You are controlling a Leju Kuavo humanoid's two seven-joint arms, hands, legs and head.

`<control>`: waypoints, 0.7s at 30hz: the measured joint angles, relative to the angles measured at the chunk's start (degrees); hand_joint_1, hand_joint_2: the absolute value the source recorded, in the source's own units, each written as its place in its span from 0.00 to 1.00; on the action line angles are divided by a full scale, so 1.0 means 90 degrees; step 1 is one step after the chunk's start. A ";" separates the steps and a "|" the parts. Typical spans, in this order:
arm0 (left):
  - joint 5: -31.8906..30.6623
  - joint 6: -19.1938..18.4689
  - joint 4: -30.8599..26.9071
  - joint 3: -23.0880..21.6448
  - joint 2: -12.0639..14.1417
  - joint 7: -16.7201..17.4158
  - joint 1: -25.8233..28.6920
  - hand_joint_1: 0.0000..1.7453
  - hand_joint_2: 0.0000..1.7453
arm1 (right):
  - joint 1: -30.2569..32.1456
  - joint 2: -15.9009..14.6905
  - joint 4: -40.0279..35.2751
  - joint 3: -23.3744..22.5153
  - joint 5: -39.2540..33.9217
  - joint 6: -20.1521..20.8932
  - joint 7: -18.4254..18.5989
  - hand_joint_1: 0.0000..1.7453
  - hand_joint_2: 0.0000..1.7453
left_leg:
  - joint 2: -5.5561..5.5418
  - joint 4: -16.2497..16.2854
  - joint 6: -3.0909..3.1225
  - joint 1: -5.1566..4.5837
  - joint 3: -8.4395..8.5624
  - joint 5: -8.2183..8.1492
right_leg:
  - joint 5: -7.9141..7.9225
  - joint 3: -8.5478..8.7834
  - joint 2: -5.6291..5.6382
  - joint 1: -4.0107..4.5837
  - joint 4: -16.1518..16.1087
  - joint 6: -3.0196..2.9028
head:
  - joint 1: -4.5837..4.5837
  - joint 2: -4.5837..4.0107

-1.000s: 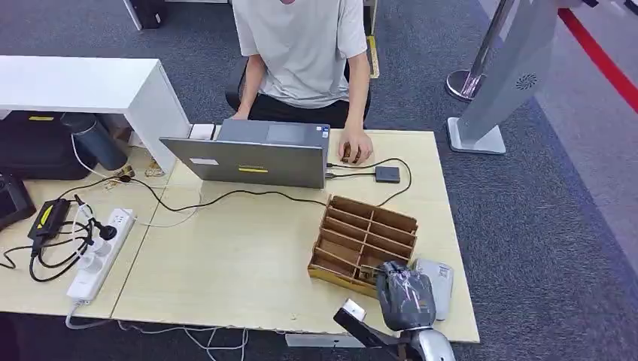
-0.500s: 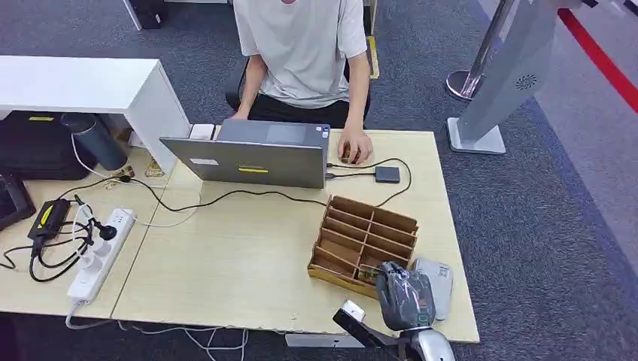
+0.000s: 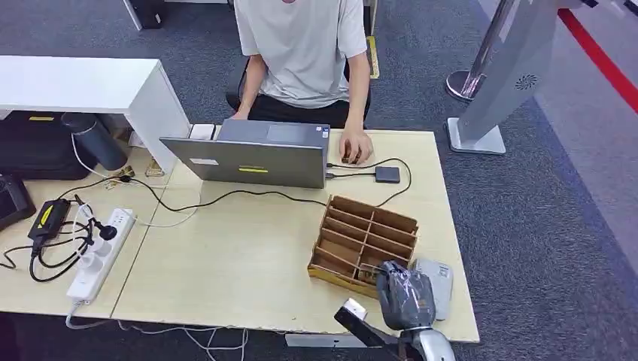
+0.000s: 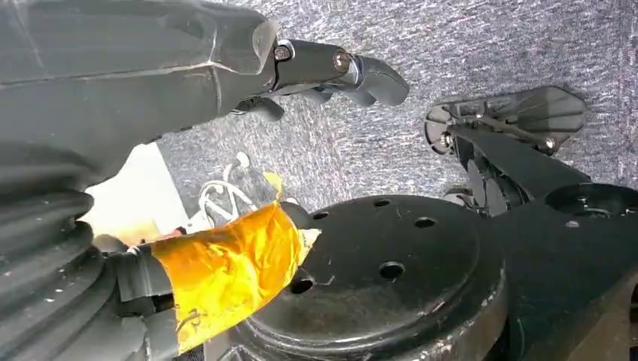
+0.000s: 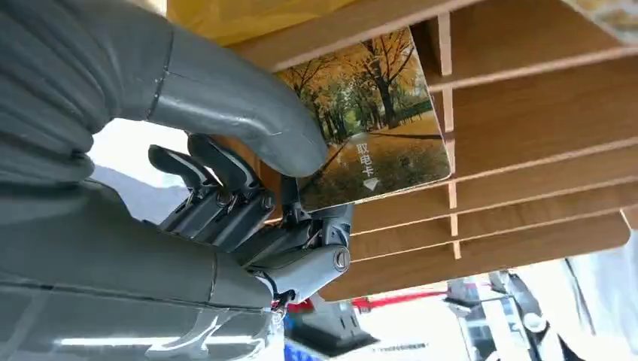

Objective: Pass the card to the sensor for recognition and then transmit it.

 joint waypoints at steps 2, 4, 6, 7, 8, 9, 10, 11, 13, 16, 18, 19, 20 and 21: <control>0.0038 -0.0051 0.0000 0.0000 0.0002 0.0005 0.0001 0.00 1.00 | -0.0052 0.0000 -0.0041 -0.0024 -0.0521 0.0142 -0.0215 1.00 1.00 | 0.0015 0.0000 0.0000 0.0000 0.0004 0.0000 | 0.0002 0.0001 0.0011 0.0000 0.0000 -0.0002 | 0.0000 0.0000; 0.0090 -0.0068 0.0000 0.0000 0.0015 -0.0032 0.0001 0.00 1.00 | -0.0167 0.0002 -0.0122 -0.0139 -0.1417 0.0528 -0.0615 1.00 1.00 | 0.0035 -0.0002 -0.0001 0.0000 0.0014 -0.0001 | 0.0006 0.0003 0.0033 0.0000 0.0000 -0.0006 | 0.0000 0.0000; 0.0117 -0.0080 0.0000 0.0000 0.0019 -0.0088 0.0000 0.00 1.00 | -0.0305 0.0002 -0.0182 -0.0272 -0.2325 0.0977 -0.0957 1.00 1.00 | 0.0052 -0.0003 -0.0002 0.0000 0.0019 -0.0001 | 0.0009 0.0004 0.0040 0.0000 0.0000 -0.0008 | 0.0000 0.0000; 0.0131 -0.0090 0.0000 0.0000 0.0024 -0.0119 0.0001 0.00 1.00 | -0.0370 0.0002 -0.0204 -0.0364 -0.2801 0.1205 -0.1108 1.00 1.00 | 0.0056 -0.0003 -0.0002 0.0000 0.0021 0.0000 | 0.0016 0.0003 0.0043 0.0000 0.0000 -0.0010 | 0.0000 0.0000; 0.0141 -0.0102 0.0000 0.0000 0.0027 -0.0141 0.0001 0.00 1.00 | -0.0435 0.0005 -0.0214 -0.0440 -0.3135 0.1431 -0.1224 1.00 1.00 | 0.0058 -0.0003 -0.0009 0.0000 0.0020 0.0004 | 0.0022 0.0002 0.0043 0.0001 0.0000 -0.0016 | 0.0000 0.0000; 0.0151 -0.0129 0.0000 0.0000 0.0027 -0.0170 0.0001 0.00 1.00 | -0.0488 0.0010 -0.0214 -0.0503 -0.3366 0.1569 -0.1304 1.00 1.00 | 0.0059 -0.0003 -0.0007 0.0000 0.0020 0.0006 | 0.0026 0.0002 0.0043 0.0001 0.0000 -0.0012 | 0.0000 0.0000; 0.0158 -0.0180 0.0000 0.0000 0.0027 -0.0253 0.0003 0.00 1.00 | -0.0542 0.0010 -0.0216 -0.0556 -0.3587 0.1686 -0.1416 1.00 1.00 | 0.0058 -0.0003 -0.0013 0.0000 0.0019 0.0012 | 0.0028 0.0001 0.0043 0.0001 0.0000 -0.0012 | 0.0000 0.0000; 0.0168 -0.0226 0.0000 0.0000 0.0017 -0.0335 0.0000 0.00 1.00 | -0.0621 0.0010 -0.0219 -0.0637 -0.3866 0.1849 -0.1486 1.00 1.00 | 0.0058 -0.0003 -0.0016 0.0000 0.0014 0.0018 | 0.0036 -0.0003 0.0043 0.0000 0.0000 -0.0010 | 0.0000 0.0000; 0.0192 -0.0233 0.0000 0.0000 -0.0010 -0.0398 -0.0012 0.00 1.00 | -0.0781 0.0010 -0.0228 -0.0770 -0.4171 0.2091 -0.1508 1.00 1.00 | 0.0058 -0.0002 -0.0016 0.0000 0.0007 0.0029 | 0.0047 -0.0013 0.0043 0.0001 0.0000 -0.0017 | -0.0002 0.0000; 0.0206 -0.0235 0.0000 0.0000 -0.0032 -0.0425 -0.0015 0.00 1.00 | -0.1013 0.0005 -0.0277 -0.0911 -0.4227 0.2195 -0.1505 1.00 1.00 | 0.0053 -0.0002 -0.0012 0.0000 -0.0001 0.0040 | 0.0053 -0.0019 0.0041 0.0001 0.0000 -0.0014 | 0.0000 0.0000; 0.0211 -0.0245 0.0000 0.0000 -0.0044 -0.0440 -0.0015 0.00 1.00 | -0.1146 -0.0002 -0.0308 -0.0962 -0.4225 0.2219 -0.1500 1.00 1.00 | 0.0052 -0.0002 -0.0014 0.0000 -0.0003 0.0042 | 0.0054 -0.0020 0.0041 0.0001 0.0002 -0.0015 | 0.0000 0.0000; 0.0214 -0.0257 0.0000 0.0000 -0.0051 -0.0457 -0.0015 0.00 1.00 | -0.1220 -0.0012 -0.0323 -0.0974 -0.4222 0.2222 -0.1495 1.00 1.00 | 0.0052 -0.0002 -0.0014 0.0000 -0.0003 0.0042 | 0.0055 -0.0020 0.0041 0.0001 0.0002 -0.0015 | 0.0000 0.0000; 0.0214 -0.0250 0.0000 0.0000 -0.0051 -0.0454 -0.0016 0.00 1.00 | -0.1305 -0.0022 -0.0338 -0.0986 -0.4222 0.2244 -0.1476 1.00 1.00 | 0.0052 -0.0002 -0.0014 0.0000 -0.0003 0.0042 | 0.0055 -0.0021 0.0041 0.0001 0.0002 -0.0015 | 0.0000 0.0000; 0.0216 -0.0206 0.0000 0.0000 -0.0044 -0.0406 -0.0018 0.00 1.00 | -0.1366 -0.0022 -0.0347 -0.1008 -0.4232 0.2258 -0.1461 1.00 1.00 | 0.0052 -0.0002 -0.0014 0.0000 -0.0003 0.0041 | 0.0055 -0.0021 0.0041 0.0001 0.0002 -0.0015 | 0.0000 0.0000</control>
